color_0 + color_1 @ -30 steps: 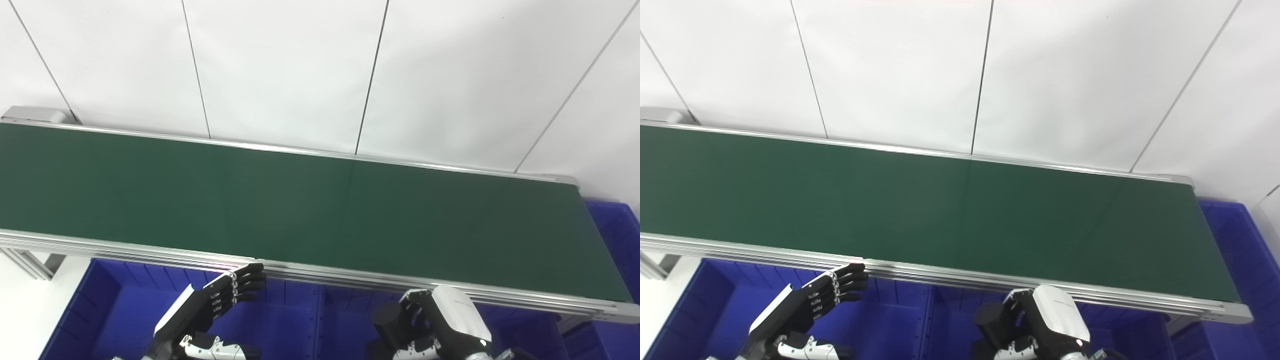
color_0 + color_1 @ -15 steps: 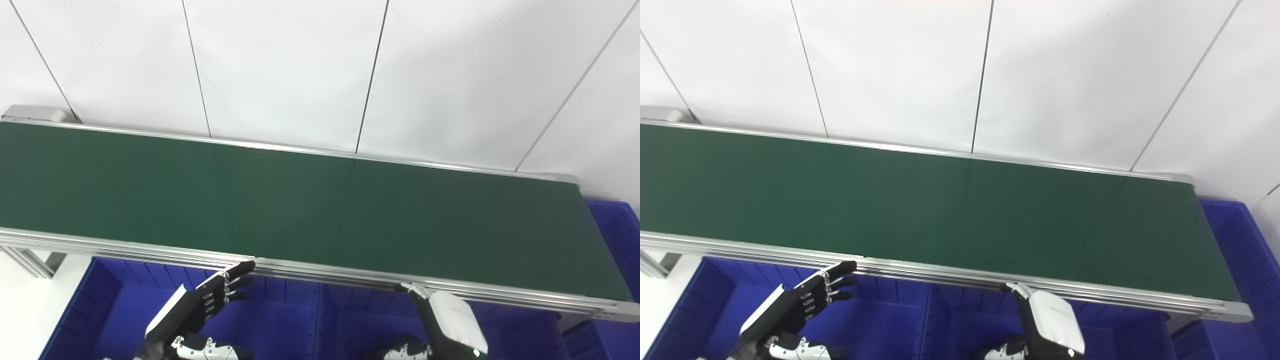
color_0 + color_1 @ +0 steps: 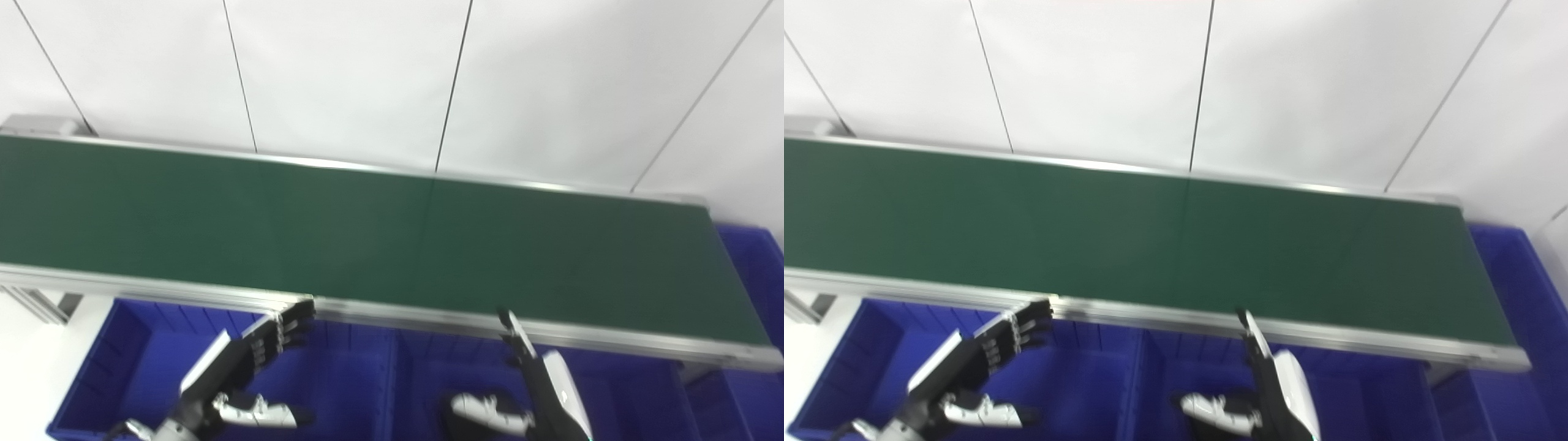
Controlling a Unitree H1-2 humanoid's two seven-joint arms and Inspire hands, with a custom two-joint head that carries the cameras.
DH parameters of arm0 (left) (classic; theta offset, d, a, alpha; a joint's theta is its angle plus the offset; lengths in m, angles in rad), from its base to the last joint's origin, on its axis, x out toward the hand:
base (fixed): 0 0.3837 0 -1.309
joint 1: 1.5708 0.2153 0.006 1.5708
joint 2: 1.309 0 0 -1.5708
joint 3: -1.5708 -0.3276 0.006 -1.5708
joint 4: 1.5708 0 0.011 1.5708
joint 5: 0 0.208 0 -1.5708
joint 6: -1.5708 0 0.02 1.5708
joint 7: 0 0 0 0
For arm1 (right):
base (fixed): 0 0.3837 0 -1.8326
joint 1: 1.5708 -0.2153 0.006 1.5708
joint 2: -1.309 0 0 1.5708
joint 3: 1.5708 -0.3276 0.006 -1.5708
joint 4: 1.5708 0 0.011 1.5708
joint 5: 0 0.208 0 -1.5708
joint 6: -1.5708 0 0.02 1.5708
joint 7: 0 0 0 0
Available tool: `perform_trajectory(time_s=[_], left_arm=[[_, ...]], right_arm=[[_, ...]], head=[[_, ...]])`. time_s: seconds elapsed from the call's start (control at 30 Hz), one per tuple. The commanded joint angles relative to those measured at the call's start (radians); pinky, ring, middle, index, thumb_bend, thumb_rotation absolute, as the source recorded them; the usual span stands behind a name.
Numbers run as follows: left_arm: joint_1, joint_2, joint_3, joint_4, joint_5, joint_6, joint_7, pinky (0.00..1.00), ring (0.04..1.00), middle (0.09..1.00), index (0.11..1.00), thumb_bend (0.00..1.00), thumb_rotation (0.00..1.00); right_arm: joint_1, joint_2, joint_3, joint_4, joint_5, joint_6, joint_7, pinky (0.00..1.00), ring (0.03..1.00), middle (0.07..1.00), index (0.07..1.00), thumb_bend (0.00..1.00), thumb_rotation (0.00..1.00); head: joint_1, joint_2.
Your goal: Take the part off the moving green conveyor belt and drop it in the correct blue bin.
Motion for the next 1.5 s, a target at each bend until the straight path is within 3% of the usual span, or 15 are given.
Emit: perform_trajectory(time_s=[0.0, 0.37, 0.6, 1.47], left_arm=[[-0.016, -0.007, -0.003, -0.039, -0.011, 0.015, 0.009, 0.84, 0.878, 0.910, 0.921, 0.75, 0.10], [-0.044, -0.020, 0.003, -0.038, -0.005, 0.013, 0.013, 0.83, 0.870, 0.904, 0.946, 0.75, 0.10], [-0.045, -0.025, 0.010, -0.027, -0.011, 0.012, 0.020, 0.83, 0.874, 0.905, 0.940, 0.78, 0.12], [-0.027, -0.036, 0.016, 0.033, 0.029, -0.097, 0.039, 0.84, 0.873, 0.901, 0.922, 0.78, 0.13]], right_arm=[[0.003, 0.013, -0.007, 0.003, 0.074, -0.095, -0.045, 0.80, 0.903, 0.958, 0.999, 0.79, 0.39], [0.002, -0.002, -0.007, 0.073, 0.272, -0.210, -0.081, 0.84, 0.918, 0.944, 1.000, 0.82, 0.45], [-0.003, -0.016, 0.012, 0.095, 0.267, -0.217, -0.086, 0.84, 0.919, 0.950, 1.000, 0.84, 0.43], [0.008, -0.048, 0.057, 0.124, 0.225, -0.250, -0.119, 0.89, 0.943, 0.972, 1.000, 0.84, 0.35]], head=[[0.006, 0.025], [0.011, 0.063], [0.014, 0.052], [0.024, -0.020]])
